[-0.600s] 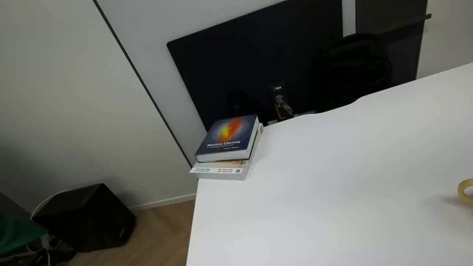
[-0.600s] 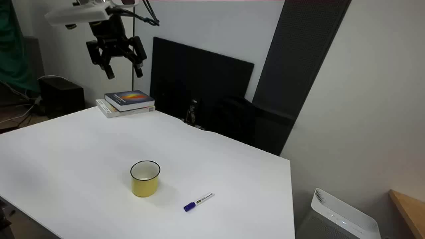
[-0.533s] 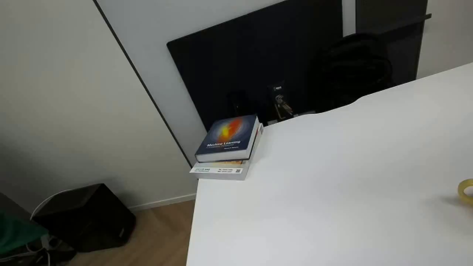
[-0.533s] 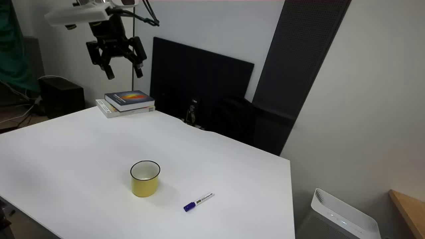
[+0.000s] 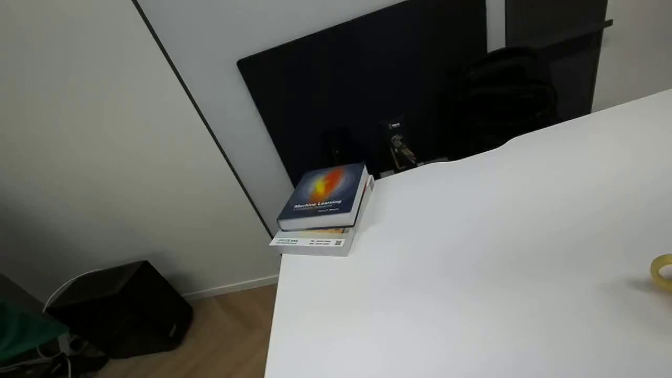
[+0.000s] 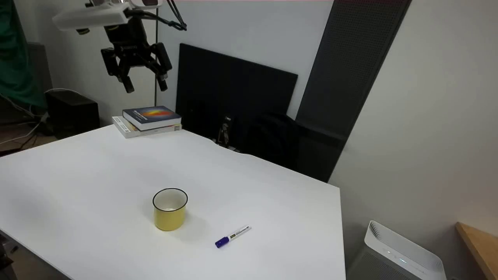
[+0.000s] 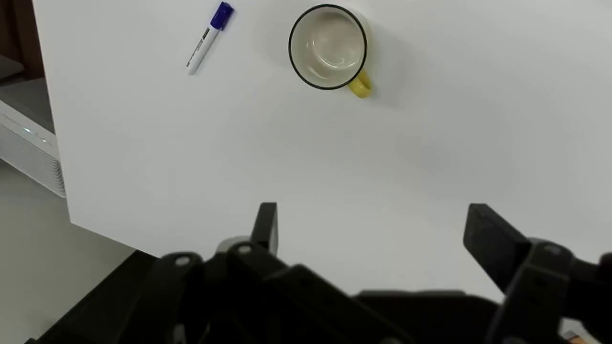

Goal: Pick up the marker from the table and put it in the cup

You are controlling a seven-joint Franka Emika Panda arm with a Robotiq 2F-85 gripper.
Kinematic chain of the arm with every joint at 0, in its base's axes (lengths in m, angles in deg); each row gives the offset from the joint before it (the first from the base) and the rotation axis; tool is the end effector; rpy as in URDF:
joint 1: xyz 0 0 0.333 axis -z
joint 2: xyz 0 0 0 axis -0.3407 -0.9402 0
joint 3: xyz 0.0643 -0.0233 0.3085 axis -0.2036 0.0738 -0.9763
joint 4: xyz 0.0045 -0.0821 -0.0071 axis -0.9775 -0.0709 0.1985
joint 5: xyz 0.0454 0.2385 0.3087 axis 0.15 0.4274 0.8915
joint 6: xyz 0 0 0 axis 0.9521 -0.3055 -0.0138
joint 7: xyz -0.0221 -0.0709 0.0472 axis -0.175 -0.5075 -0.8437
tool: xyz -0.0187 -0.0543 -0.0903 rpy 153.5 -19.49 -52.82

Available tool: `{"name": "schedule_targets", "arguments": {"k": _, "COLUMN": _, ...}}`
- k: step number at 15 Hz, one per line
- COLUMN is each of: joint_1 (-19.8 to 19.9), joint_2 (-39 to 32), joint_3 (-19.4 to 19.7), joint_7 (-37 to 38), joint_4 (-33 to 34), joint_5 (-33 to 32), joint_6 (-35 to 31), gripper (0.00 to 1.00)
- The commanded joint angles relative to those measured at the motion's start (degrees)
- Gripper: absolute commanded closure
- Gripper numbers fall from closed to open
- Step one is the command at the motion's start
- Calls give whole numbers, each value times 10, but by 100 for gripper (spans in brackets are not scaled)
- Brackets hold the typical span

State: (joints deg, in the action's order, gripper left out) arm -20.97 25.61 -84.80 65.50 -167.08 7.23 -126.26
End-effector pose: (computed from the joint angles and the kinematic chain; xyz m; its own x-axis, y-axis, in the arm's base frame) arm 0.4492 0.1538 0.4118 0.9500 0.2688 0.1588 0.2189 -0.9362 0.2751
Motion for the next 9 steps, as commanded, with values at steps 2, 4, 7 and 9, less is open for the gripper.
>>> {"name": "schedule_targets", "arguments": {"k": 2, "joint_1": -21, "joint_2": -2, "joint_3": 20, "joint_7": 4, "joint_4": 1, "joint_5": -6, "joint_6": 2, "gripper": 0}}
{"name": "schedule_targets", "arguments": {"k": 4, "joint_1": -21, "joint_2": -2, "joint_3": 20, "joint_7": 4, "joint_4": 1, "joint_5": -6, "joint_6": 2, "gripper": 0}}
{"name": "schedule_targets", "arguments": {"k": 7, "joint_1": -16, "joint_2": 0, "joint_3": 35, "joint_7": 5, "joint_4": -4, "joint_5": -2, "joint_6": -1, "gripper": 0}}
{"name": "schedule_targets", "arguments": {"k": 9, "joint_1": -8, "joint_2": 7, "joint_3": 53, "joint_7": 11, "joint_4": -12, "joint_5": -5, "joint_6": -4, "gripper": 0}}
